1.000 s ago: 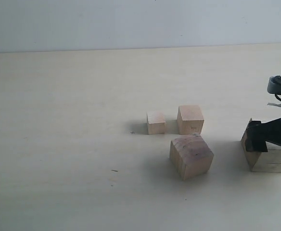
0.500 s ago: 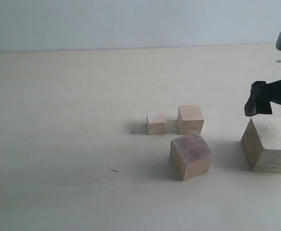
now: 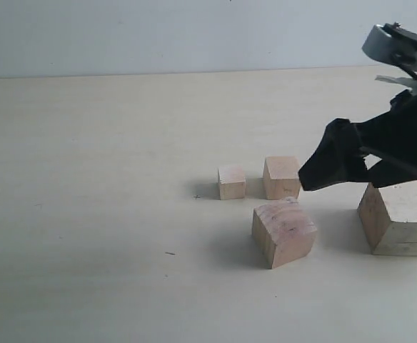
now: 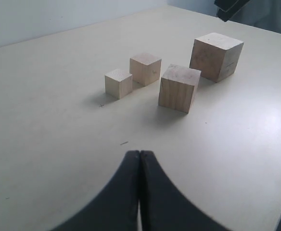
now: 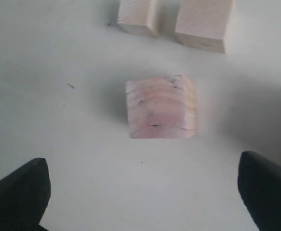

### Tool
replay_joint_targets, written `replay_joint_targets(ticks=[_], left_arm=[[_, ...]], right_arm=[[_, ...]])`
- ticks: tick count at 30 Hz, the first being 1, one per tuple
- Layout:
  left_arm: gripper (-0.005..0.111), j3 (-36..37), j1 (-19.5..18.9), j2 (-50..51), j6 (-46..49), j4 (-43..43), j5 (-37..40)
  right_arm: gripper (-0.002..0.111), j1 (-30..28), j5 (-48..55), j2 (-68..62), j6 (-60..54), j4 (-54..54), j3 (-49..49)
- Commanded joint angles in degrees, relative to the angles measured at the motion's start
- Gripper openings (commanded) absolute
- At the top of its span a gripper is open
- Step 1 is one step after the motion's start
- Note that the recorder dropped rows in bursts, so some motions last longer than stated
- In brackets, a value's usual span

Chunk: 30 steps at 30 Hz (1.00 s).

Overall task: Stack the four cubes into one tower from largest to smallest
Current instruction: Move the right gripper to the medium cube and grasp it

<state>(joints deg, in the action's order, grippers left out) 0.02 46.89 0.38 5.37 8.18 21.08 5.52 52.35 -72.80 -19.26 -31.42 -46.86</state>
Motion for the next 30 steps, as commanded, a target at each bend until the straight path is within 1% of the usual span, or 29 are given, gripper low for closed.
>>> replay_joint_targets(ticks=[1,4,7,12,16,26,28,30], left_arm=[[0.000,0.0,-0.1,-0.4,0.2,0.5,-0.6],[0.000,0.0,-0.1,-0.4,0.2,0.5,-0.6],[0.000,0.0,-0.1,-0.4,0.2,0.5,-0.6],[0.000,0.0,-0.1,-0.4,0.2,0.5,-0.6],[0.000,0.0,-0.1,-0.4,0.4,0.5,-0.6],[0.000,0.0,-0.1,-0.4,0.4,0.5,-0.6],[0.000,0.0,-0.1,-0.4,0.5,0.5,-0.6],[0.000,0.0,-0.1,-0.4,0.5,0.5,-0.6]], right_arm=[[0.103,6.3,-4.5,-0.9,-0.8,0.8,-0.6],[0.103,10.4,-6.6,-4.3,4.2,7.5,-1.1],[0.103,14.6,-6.9,-10.0,11.4,17.6,-3.0],[0.103,18.5,-8.0,-16.5,12.3,18.5,-5.7],[0.103,18.8,-10.5,-20.3,18.4,23.0,-6.2],[0.103,18.8,-12.2,-26.5,18.5,22.9,-6.2],[0.100,18.8,-12.4,-27.1,18.5,22.9,-6.2],[0.094,18.8,-13.1,-27.4,18.5,22.9,-6.2]])
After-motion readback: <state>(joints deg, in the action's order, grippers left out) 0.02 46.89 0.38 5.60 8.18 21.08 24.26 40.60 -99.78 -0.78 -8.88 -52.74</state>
